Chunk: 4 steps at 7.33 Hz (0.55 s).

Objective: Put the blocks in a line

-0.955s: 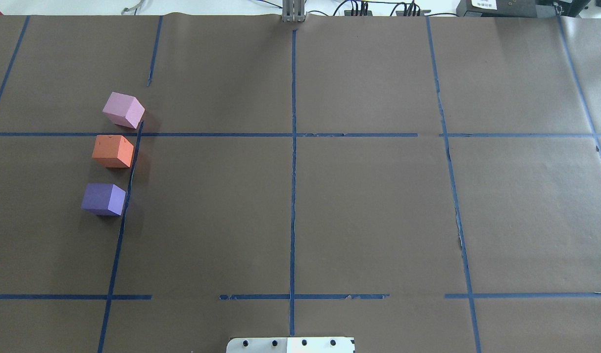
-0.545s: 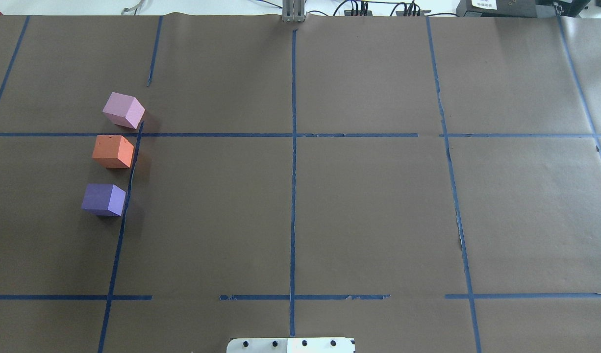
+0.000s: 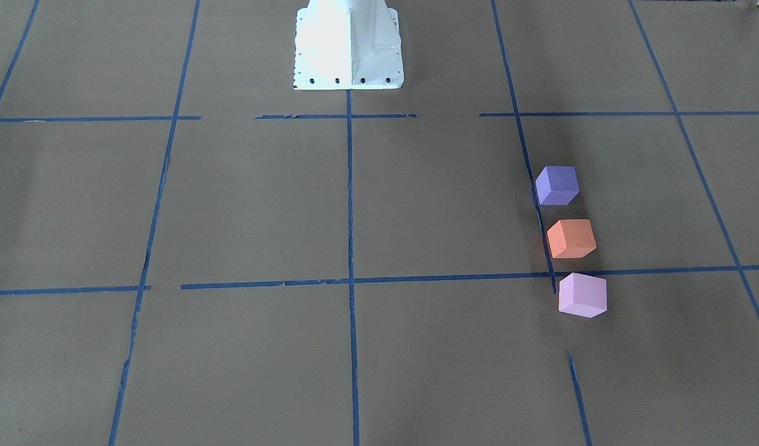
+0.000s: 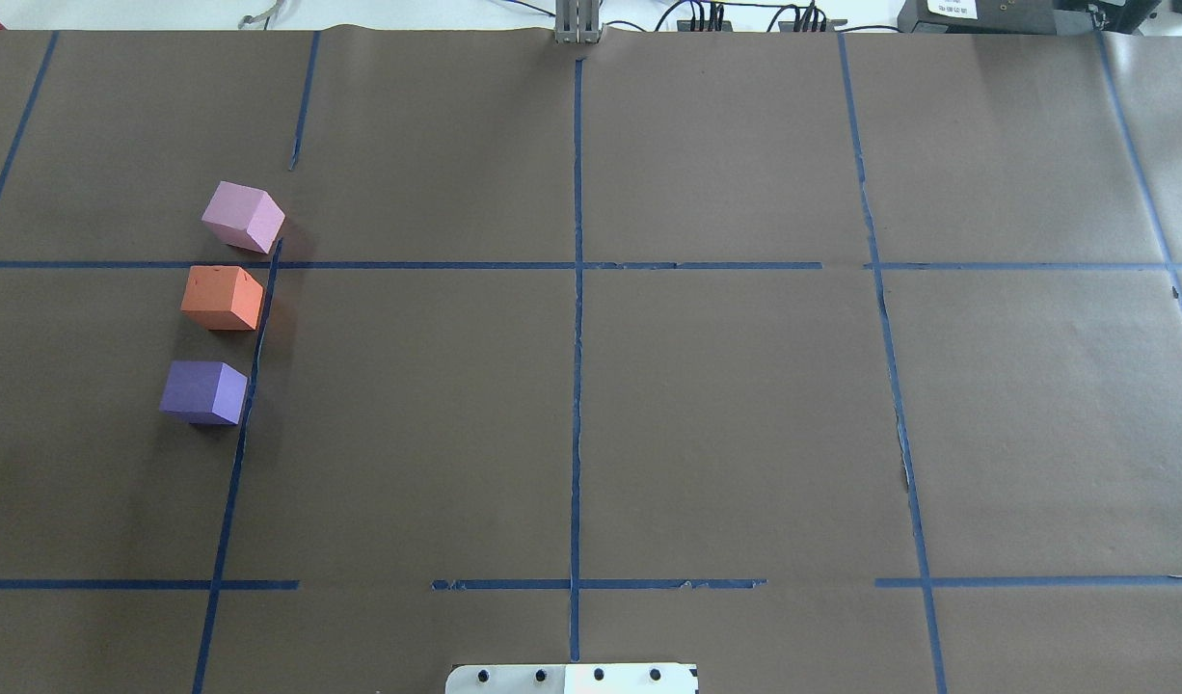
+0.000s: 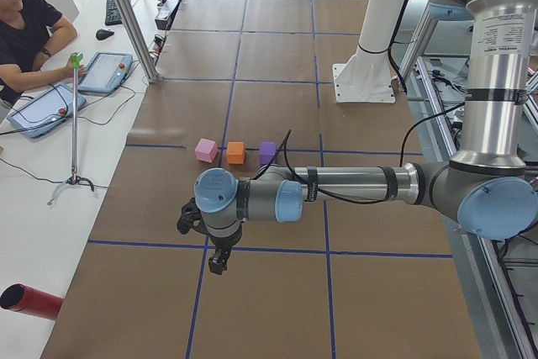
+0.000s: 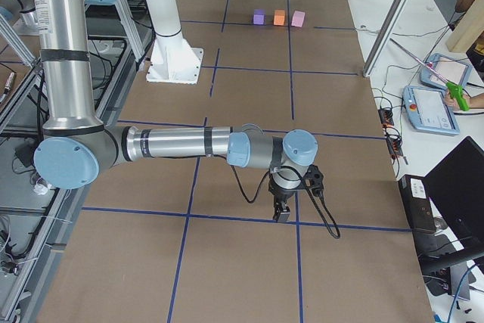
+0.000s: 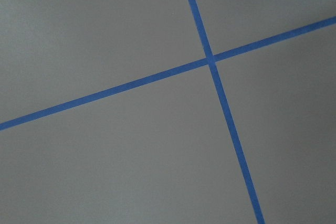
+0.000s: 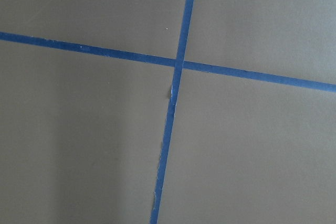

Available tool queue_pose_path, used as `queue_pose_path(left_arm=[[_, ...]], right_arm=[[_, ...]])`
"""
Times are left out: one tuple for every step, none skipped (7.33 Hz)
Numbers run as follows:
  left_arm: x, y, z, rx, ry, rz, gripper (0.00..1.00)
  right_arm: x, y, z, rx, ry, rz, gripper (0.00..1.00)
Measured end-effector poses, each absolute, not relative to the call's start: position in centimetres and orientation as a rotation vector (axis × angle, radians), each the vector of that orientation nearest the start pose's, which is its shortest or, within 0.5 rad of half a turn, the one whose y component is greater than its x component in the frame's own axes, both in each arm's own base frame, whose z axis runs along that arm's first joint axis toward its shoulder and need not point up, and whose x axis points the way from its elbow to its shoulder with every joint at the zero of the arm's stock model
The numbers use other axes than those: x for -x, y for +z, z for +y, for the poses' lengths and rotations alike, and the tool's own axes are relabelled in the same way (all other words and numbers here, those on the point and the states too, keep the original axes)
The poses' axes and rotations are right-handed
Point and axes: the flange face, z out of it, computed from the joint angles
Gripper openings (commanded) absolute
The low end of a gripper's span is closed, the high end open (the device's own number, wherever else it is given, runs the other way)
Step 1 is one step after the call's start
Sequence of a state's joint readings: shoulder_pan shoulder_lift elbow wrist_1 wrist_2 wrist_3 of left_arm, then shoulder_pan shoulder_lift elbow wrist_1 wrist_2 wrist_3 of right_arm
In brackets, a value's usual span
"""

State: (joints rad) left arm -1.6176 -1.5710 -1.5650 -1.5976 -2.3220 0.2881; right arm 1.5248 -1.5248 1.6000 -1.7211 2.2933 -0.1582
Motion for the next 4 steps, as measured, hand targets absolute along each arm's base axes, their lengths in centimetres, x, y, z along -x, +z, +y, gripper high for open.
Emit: queue_pose_path(left_arm=[[8.9,64.5,-49.1,-0.152,0.191,0.736,1.00],[8.9,63.1,-49.2,-0.158,0.151,0.736,1.00],[8.9,62.4,-49.3,-0.161,0.130,0.737,1.00],[8.9,62.2,-49.3,-0.161,0.122,0.738,1.00]], right_arm=[[-4.4,64.0,-50.7,0.031,-0.168,-0.726,1.00],[-4.4,64.0,-50.7,0.031,-0.168,-0.726,1.00],[-4.4,64.0,-50.7,0.031,-0.168,-0.726,1.00],[-4.4,64.0,-50.7,0.031,-0.168,-0.726,1.00]])
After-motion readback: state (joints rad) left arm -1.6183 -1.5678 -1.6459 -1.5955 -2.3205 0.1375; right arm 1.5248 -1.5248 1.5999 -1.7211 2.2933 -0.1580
